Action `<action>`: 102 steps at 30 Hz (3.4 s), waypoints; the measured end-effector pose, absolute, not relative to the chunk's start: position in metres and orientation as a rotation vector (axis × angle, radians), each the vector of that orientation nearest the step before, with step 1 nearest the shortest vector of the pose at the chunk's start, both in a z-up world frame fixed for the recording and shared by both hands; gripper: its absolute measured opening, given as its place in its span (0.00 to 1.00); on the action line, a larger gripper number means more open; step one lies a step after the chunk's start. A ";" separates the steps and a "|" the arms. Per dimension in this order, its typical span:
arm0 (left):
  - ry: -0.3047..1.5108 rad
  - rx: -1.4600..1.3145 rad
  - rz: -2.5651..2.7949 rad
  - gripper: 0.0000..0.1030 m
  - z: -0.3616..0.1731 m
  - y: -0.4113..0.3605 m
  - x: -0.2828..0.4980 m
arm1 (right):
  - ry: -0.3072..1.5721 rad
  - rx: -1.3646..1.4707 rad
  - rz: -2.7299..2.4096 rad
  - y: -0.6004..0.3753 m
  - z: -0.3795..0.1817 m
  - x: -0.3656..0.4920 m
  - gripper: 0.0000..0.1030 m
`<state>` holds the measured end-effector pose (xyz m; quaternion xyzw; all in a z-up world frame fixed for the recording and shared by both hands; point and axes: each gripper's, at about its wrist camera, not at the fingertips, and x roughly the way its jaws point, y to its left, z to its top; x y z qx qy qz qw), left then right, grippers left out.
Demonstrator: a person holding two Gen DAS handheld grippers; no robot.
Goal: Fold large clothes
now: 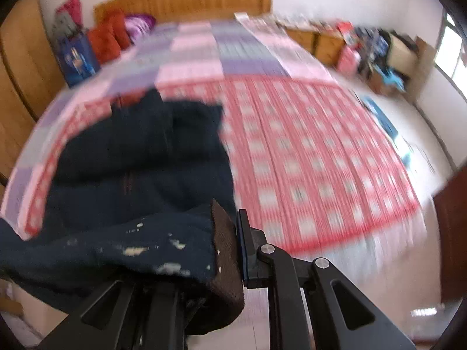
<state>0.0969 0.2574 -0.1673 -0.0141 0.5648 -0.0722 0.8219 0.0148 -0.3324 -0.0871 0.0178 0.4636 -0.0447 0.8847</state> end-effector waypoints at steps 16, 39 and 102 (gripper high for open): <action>1.333 -0.088 0.067 0.15 -0.259 0.257 0.440 | 1.050 -0.040 -0.038 -0.335 -0.187 0.393 0.14; 1.262 -0.362 -0.089 0.84 -0.254 0.300 0.498 | 1.231 -0.002 -0.009 -0.356 -0.199 0.453 0.81; 1.116 -0.507 -0.240 0.84 -0.294 0.183 0.213 | 0.984 -0.592 0.341 -0.078 -0.242 0.495 0.02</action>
